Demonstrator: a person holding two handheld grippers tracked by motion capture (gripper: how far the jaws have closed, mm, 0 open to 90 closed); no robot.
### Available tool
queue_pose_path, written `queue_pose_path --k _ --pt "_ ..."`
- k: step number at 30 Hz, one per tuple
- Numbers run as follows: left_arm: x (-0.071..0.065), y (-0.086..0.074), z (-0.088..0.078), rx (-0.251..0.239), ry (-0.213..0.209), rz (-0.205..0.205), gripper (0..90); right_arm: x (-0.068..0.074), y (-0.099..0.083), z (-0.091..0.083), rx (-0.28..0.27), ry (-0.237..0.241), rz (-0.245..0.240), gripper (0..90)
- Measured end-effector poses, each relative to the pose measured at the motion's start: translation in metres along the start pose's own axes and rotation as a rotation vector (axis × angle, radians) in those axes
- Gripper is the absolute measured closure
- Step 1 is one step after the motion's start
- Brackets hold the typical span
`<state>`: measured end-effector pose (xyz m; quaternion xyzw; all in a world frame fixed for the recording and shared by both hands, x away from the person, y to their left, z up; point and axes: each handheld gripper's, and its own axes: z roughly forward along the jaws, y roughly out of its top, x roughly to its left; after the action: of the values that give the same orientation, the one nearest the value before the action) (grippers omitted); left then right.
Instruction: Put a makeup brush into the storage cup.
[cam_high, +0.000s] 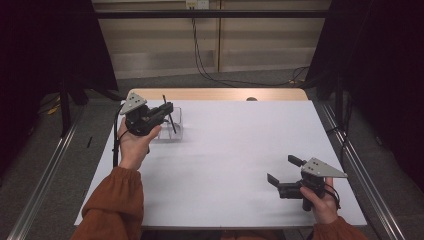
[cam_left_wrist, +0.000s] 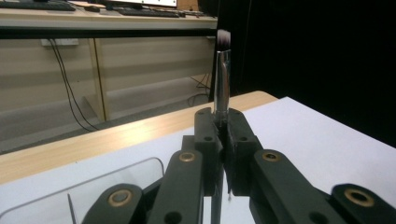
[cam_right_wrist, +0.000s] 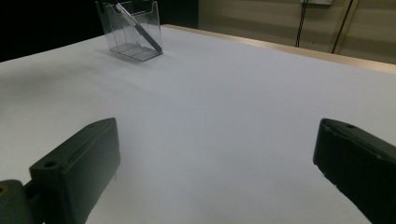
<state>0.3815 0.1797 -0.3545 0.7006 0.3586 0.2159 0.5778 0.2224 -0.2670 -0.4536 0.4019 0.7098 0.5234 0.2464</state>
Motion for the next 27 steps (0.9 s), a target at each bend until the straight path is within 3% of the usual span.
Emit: queue_pose_path --k 14,18,27 --pt "0.01 0.015 0.009 -0.032 0.044 0.02 85.5 0.0 0.0 0.001 0.001 0.005 -0.003 0.0" --pt "0.011 0.015 0.014 -0.037 0.069 0.026 85.5 0.0 0.0 0.001 0.003 0.005 0.0 0.0" --pt "0.012 0.012 0.027 -0.027 0.072 0.021 85.5 0.0 -0.001 0.001 0.005 0.005 -0.003 0.0"
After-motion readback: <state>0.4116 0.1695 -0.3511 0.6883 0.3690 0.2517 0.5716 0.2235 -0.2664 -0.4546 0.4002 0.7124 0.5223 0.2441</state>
